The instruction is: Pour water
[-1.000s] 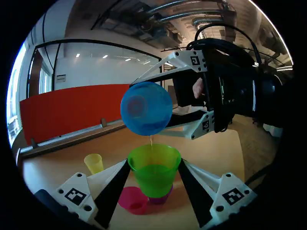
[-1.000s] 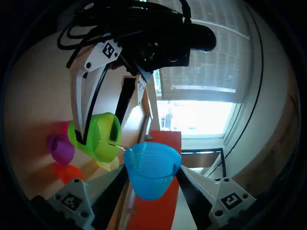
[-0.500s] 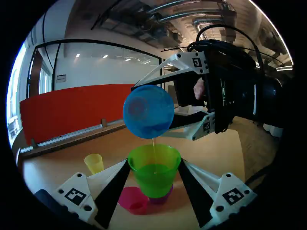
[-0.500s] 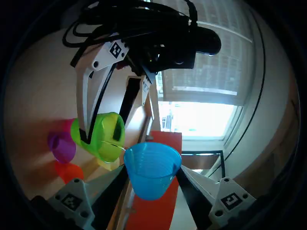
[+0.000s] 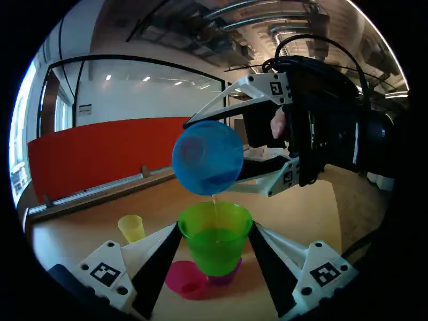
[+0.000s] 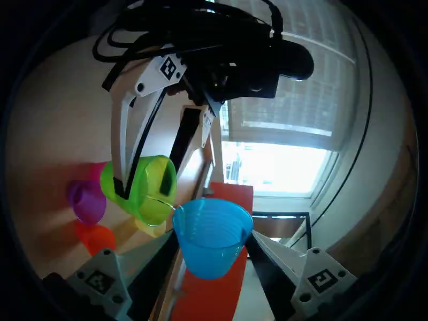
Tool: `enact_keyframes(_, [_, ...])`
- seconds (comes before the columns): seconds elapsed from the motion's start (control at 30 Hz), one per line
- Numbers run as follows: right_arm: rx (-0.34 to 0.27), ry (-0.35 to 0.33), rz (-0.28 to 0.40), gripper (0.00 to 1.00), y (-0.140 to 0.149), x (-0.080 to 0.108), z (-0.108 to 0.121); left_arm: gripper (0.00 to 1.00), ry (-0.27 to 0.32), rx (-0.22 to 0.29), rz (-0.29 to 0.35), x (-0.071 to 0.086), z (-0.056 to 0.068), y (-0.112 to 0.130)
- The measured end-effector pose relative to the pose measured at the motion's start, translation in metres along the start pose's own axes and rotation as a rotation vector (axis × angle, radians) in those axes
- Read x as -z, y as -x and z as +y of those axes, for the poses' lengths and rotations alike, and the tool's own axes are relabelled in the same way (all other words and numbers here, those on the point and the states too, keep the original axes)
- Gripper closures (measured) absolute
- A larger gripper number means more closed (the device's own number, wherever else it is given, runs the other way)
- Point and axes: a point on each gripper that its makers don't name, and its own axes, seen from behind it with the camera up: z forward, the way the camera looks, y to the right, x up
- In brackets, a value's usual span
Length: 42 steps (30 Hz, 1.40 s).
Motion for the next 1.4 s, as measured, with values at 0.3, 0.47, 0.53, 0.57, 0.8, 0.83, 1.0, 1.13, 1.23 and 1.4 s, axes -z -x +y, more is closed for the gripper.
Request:
enact_keyframes(0.3, [0.004,0.002,-0.001,0.11,0.000,0.000,0.000,0.13,0.000,0.001,0.001,0.000,0.001,0.000])
enact_keyframes(0.47, [0.002,0.005,0.000,0.11,0.000,0.000,0.001,0.13,-0.001,0.003,0.002,0.001,0.000,-0.001])
enact_keyframes(0.53, [0.001,0.006,0.000,0.11,0.001,-0.001,0.001,0.13,-0.002,0.004,0.003,0.001,0.000,-0.001])
enact_keyframes(0.57, [0.001,0.007,-0.001,0.11,0.001,-0.001,0.001,0.13,-0.002,0.004,0.003,0.001,0.000,0.000])
enact_keyframes(0.8, [-0.072,0.012,0.008,0.12,0.002,-0.002,-0.002,0.13,-0.007,0.007,0.003,0.003,-0.003,0.001])
enact_keyframes(0.83, [-0.089,0.015,0.008,0.12,0.003,-0.002,-0.002,0.13,-0.007,0.007,0.003,0.003,-0.003,0.001])
enact_keyframes(1.0, [-0.191,0.024,0.013,0.11,0.007,-0.003,-0.002,0.13,-0.011,0.008,0.003,0.005,-0.005,0.001])
enact_keyframes(1.13, [-0.289,0.027,0.016,0.11,0.009,-0.001,-0.005,0.13,-0.014,0.011,0.004,0.006,-0.006,0.001])
enact_keyframes(1.23, [-0.376,0.032,0.013,0.11,0.013,0.001,-0.007,0.13,-0.016,0.012,0.004,0.007,-0.007,0.001])
enact_keyframes(1.4, [-0.543,0.025,0.000,0.11,0.023,0.007,-0.015,0.13,-0.018,0.012,0.004,0.007,-0.008,0.001])
